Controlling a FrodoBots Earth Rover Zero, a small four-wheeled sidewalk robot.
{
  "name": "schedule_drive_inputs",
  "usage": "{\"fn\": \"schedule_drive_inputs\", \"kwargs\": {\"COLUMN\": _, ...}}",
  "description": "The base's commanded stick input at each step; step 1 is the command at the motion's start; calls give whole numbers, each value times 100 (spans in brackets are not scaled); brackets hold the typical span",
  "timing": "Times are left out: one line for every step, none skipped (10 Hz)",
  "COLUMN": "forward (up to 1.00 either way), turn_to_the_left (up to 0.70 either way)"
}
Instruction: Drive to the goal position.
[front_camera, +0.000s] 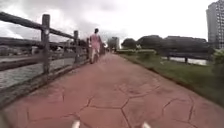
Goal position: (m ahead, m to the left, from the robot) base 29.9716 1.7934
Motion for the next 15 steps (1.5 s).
{"fn": "schedule_drive_inputs", "kwargs": {"forward": 70, "turn_to_the_left": 0}}
{"fn": "schedule_drive_inputs", "kwargs": {"forward": 70, "turn_to_the_left": 0}}
{"fn": "schedule_drive_inputs", "kwargs": {"forward": 70, "turn_to_the_left": 0}}
{"fn": "schedule_drive_inputs", "kwargs": {"forward": 70, "turn_to_the_left": 0}}
{"fn": "schedule_drive_inputs", "kwargs": {"forward": 70, "turn_to_the_left": 0}}
{"fn": "schedule_drive_inputs", "kwargs": {"forward": 70, "turn_to_the_left": 0}}
{"fn": "schedule_drive_inputs", "kwargs": {"forward": 70, "turn_to_the_left": 0}}
{"fn": "schedule_drive_inputs", "kwargs": {"forward": 70, "turn_to_the_left": 0}}
{"fn": "schedule_drive_inputs", "kwargs": {"forward": 70, "turn_to_the_left": 0}}
{"fn": "schedule_drive_inputs", "kwargs": {"forward": 70, "turn_to_the_left": 0}}
{"fn": "schedule_drive_inputs", "kwargs": {"forward": 70, "turn_to_the_left": 0}}
{"fn": "schedule_drive_inputs", "kwargs": {"forward": 70, "turn_to_the_left": 0}}
{"fn": "schedule_drive_inputs", "kwargs": {"forward": 70, "turn_to_the_left": 0}}
{"fn": "schedule_drive_inputs", "kwargs": {"forward": 70, "turn_to_the_left": 0}}
{"fn": "schedule_drive_inputs", "kwargs": {"forward": 70, "turn_to_the_left": 0}}
